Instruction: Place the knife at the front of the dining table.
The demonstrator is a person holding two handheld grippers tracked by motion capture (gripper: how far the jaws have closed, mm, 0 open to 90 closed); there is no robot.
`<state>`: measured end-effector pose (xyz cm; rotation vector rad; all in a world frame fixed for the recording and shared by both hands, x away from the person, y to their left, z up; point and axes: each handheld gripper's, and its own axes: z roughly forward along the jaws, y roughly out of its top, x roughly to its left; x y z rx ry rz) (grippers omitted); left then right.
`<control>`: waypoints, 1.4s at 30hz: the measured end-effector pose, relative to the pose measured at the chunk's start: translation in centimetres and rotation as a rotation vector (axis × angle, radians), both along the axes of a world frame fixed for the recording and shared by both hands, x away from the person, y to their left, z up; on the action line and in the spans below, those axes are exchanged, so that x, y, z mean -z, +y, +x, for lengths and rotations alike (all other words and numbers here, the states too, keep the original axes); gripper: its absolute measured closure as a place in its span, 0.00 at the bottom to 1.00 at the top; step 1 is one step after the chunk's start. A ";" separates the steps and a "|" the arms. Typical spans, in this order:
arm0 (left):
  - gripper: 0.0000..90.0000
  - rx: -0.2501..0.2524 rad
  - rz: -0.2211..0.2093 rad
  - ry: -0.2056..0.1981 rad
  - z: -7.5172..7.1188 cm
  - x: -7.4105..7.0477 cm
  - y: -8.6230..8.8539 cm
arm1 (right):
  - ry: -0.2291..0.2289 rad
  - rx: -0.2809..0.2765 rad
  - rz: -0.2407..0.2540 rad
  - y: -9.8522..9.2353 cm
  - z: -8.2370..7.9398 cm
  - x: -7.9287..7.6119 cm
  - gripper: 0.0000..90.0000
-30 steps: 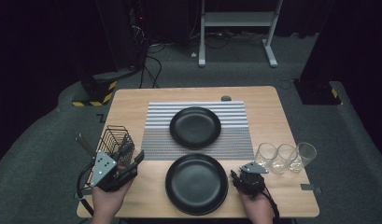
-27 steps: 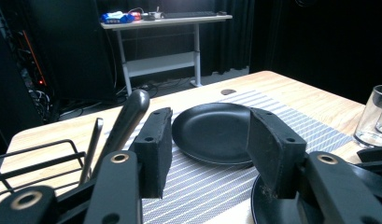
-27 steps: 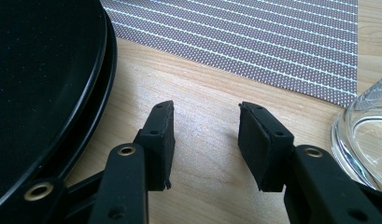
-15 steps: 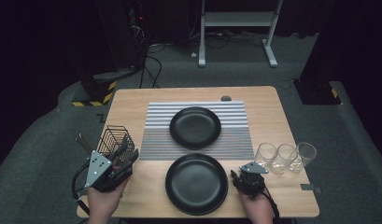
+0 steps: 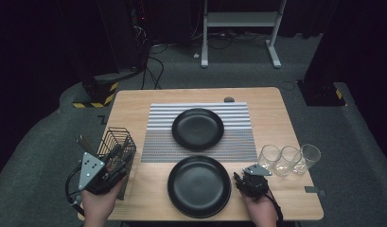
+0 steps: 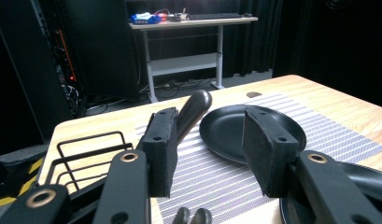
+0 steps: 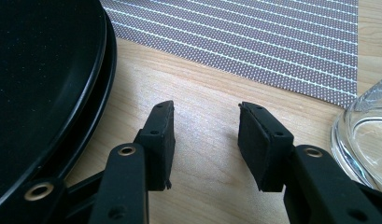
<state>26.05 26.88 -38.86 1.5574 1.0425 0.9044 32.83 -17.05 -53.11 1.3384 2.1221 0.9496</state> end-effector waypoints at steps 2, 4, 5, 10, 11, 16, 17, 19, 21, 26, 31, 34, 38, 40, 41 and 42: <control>0.62 -0.010 0.004 0.002 0.0 0.0 0.2 | 0.001 0.001 0.001 0.0 0.0 0.0 0.62; 0.62 -0.015 0.002 0.002 0.1 0.0 0.3 | 0.001 0.001 0.001 0.0 0.0 0.0 0.62; 0.62 -0.015 0.002 0.002 0.1 0.0 0.3 | 0.001 0.001 0.001 0.0 0.0 0.0 0.62; 0.62 -0.022 0.006 0.006 0.3 -0.1 0.6 | 0.000 0.000 0.000 0.0 0.0 0.0 0.62; 0.62 -0.022 0.006 0.006 0.3 -0.1 0.6 | 0.000 0.000 0.000 0.0 0.0 0.0 0.62; 0.61 -0.036 0.020 0.001 0.3 -0.4 0.6 | 0.000 0.001 0.001 0.0 0.0 0.0 0.62; 0.61 -0.036 0.020 0.001 0.3 -0.4 0.6 | 0.000 0.001 0.001 0.0 0.0 0.0 0.62; 0.60 -0.039 0.024 0.002 0.3 -0.5 0.6 | 0.000 0.001 0.001 0.0 0.0 0.0 0.62; 0.59 -0.045 0.028 0.004 0.4 -0.6 0.6 | 0.000 0.001 0.001 0.0 0.0 0.0 0.62; 0.55 -0.051 0.035 0.012 0.7 -0.9 0.5 | 0.000 0.000 0.001 0.0 0.0 0.0 0.62; 0.49 -0.061 0.031 0.013 1.1 -1.2 0.2 | 0.000 0.000 0.001 0.0 0.1 0.0 0.62; 0.47 -0.060 0.048 0.024 1.5 -1.4 -0.2 | 0.000 0.000 0.001 0.0 0.1 0.0 0.62; 0.46 -0.064 0.064 0.040 2.0 -1.5 -0.5 | 0.000 -0.003 0.001 0.0 0.1 0.0 0.62; 0.46 -0.062 0.066 0.043 2.1 -1.6 -0.5 | 0.000 -0.003 0.001 0.0 0.1 0.0 0.62; 0.46 -0.062 0.069 0.045 2.2 -1.6 -0.6 | 0.000 -0.003 0.001 0.0 0.1 0.0 0.62; 0.45 -0.066 0.073 0.048 2.3 -1.6 -0.6 | 0.000 -0.004 0.001 0.0 0.1 0.0 0.62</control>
